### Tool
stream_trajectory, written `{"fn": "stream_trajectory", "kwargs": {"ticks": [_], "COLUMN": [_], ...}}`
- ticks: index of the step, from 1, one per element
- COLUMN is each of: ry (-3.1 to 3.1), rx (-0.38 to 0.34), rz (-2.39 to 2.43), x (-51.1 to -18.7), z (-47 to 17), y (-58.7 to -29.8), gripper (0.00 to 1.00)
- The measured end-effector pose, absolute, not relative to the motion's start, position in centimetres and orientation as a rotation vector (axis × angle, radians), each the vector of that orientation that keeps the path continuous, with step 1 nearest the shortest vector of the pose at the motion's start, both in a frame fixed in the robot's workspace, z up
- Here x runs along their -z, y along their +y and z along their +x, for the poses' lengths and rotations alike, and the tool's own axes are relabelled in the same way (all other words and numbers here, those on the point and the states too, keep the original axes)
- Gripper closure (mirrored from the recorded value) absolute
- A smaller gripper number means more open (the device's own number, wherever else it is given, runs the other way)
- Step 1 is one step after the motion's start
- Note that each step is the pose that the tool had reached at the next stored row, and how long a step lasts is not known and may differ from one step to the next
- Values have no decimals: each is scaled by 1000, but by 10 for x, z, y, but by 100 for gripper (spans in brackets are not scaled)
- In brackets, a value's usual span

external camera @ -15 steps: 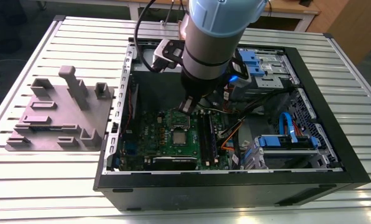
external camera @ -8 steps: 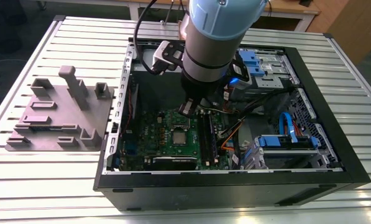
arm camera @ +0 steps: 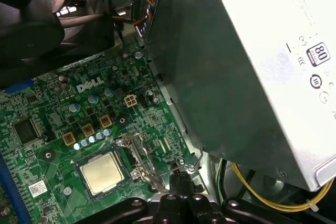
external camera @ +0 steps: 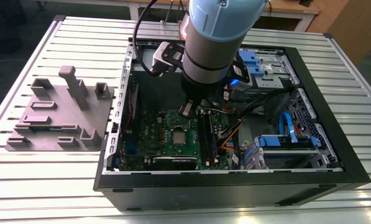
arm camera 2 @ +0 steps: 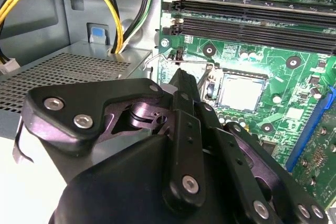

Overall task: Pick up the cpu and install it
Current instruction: 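Close the cpu cover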

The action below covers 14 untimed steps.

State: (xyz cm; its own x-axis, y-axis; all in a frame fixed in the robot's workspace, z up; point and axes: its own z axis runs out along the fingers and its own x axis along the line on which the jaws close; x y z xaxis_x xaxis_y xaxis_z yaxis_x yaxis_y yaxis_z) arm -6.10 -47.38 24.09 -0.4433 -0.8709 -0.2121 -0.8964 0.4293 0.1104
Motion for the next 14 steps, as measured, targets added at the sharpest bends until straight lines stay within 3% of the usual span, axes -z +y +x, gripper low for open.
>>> {"fn": "stream_trajectory", "kwargs": {"ticks": [14], "ry": [2549], "rx": [-314], "rz": [-1587], "x": [-242], "z": [-61], "y": [-481], "gripper": [90]}}
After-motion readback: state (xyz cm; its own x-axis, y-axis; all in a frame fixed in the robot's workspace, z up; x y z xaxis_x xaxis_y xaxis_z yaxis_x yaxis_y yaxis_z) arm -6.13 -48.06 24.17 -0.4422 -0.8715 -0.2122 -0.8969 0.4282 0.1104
